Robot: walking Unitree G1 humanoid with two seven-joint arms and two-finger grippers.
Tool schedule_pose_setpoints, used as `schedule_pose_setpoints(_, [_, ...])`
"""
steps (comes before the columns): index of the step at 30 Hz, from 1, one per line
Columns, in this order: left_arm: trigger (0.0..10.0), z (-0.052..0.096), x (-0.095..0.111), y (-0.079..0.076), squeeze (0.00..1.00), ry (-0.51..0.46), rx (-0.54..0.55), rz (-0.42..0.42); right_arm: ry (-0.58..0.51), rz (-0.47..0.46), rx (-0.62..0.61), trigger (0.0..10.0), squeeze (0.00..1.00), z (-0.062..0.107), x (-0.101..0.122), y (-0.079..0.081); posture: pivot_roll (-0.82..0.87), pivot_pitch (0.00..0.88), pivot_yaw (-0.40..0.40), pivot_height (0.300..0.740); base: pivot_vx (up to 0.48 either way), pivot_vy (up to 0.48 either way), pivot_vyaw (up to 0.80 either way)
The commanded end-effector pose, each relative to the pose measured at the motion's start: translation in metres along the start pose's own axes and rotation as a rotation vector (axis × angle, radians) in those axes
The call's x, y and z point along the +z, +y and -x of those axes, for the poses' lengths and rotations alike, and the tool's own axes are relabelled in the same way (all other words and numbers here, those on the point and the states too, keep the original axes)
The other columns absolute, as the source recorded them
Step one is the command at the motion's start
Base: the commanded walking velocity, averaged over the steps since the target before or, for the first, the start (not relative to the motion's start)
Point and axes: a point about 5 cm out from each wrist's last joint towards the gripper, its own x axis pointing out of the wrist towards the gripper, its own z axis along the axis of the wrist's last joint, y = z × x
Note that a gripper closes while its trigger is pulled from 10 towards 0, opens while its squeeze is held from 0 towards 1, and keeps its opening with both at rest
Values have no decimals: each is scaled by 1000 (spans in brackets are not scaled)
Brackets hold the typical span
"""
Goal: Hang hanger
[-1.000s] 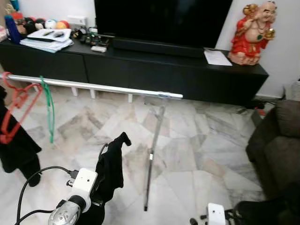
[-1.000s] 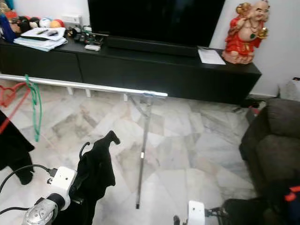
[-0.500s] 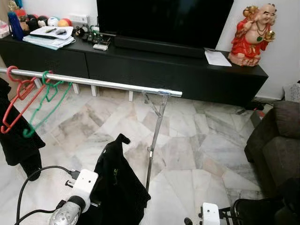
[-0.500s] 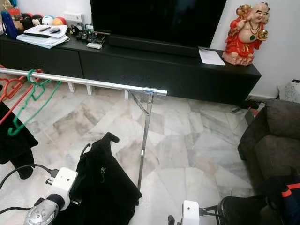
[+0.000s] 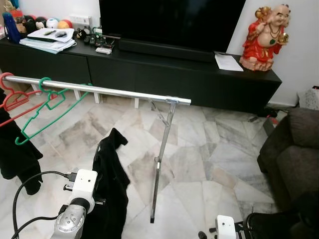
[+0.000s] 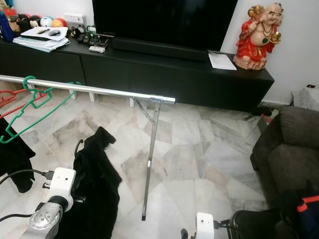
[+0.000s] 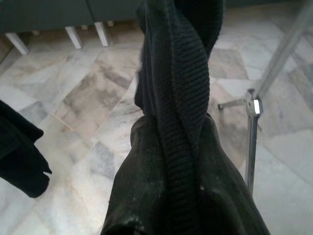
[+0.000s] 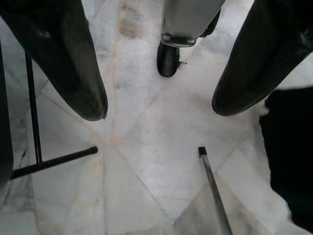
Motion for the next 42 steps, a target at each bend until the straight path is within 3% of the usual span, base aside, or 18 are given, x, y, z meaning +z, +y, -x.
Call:
schedule_pose_setpoints(1, [10000, 0, 1, 5, 0, -9, 24, 10, -4, -2, 7, 10000, 0, 0, 1, 1, 46, 106, -96, 740, 364, 0, 569])
schedule_pose_setpoints(21, [10000, 0, 1, 3, 0, -7, -10, -15, 2, -49, 11, 10000, 0, 0, -2, 4, 52, 79, -70, 740, 370, 0, 0])
schedule_pose_setpoints(29, [10000, 3, 1, 3, 0, -32, -30, -27, -2, -61, 10, 10000, 0, 0, -2, 5, 55, 80, -75, 740, 0, 0, 0])
schedule_pose_setpoints(33, [10000, 8, -3, 13, 0, -28, -23, -72, -3, -64, 10, 10000, 0, 0, -2, 5, 61, 84, -88, 740, 0, 0, 0])
schedule_pose_setpoints(38, [10000, 16, -7, 32, 0, -43, 33, -43, 2, -50, 4, 10000, 0, 0, -2, 1, 67, 85, -113, 740, 0, 0, 0])
schedule_pose_setpoints(42, [10000, 14, 5, 43, 0, -98, 29, -46, 4, -38, 0, 10000, 0, 0, -1, 0, 68, 86, -122, 740, 0, 0, 0])
